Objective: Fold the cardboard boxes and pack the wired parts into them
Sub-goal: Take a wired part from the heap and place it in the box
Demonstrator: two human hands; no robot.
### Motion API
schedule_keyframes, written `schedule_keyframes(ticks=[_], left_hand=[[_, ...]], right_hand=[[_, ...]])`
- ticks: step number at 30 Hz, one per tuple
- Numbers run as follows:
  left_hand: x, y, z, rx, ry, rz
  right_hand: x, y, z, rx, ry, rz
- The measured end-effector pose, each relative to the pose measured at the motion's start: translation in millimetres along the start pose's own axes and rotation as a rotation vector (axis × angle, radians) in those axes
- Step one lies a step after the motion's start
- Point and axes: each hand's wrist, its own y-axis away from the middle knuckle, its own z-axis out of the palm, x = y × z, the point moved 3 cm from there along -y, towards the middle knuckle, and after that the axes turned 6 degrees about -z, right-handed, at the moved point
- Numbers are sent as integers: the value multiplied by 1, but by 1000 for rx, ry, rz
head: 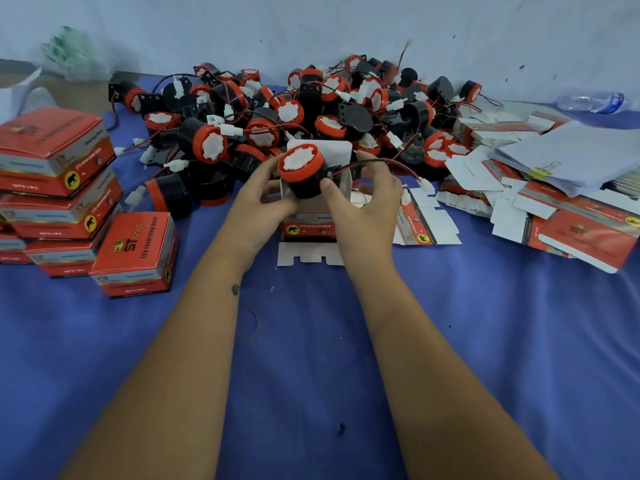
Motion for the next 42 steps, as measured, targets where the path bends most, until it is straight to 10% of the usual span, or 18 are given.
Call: schedule_keyframes(ticks=[6,17,42], left_hand=[[5,3,6,-28,13,5],[8,6,20,72,75,-14],[3,6,28,260,-1,-66]], right_hand=[[0,-4,-5,6,-81,-13],[-3,-2,-7,-100,568,-333],[-4,0,1,-132,692,-419]])
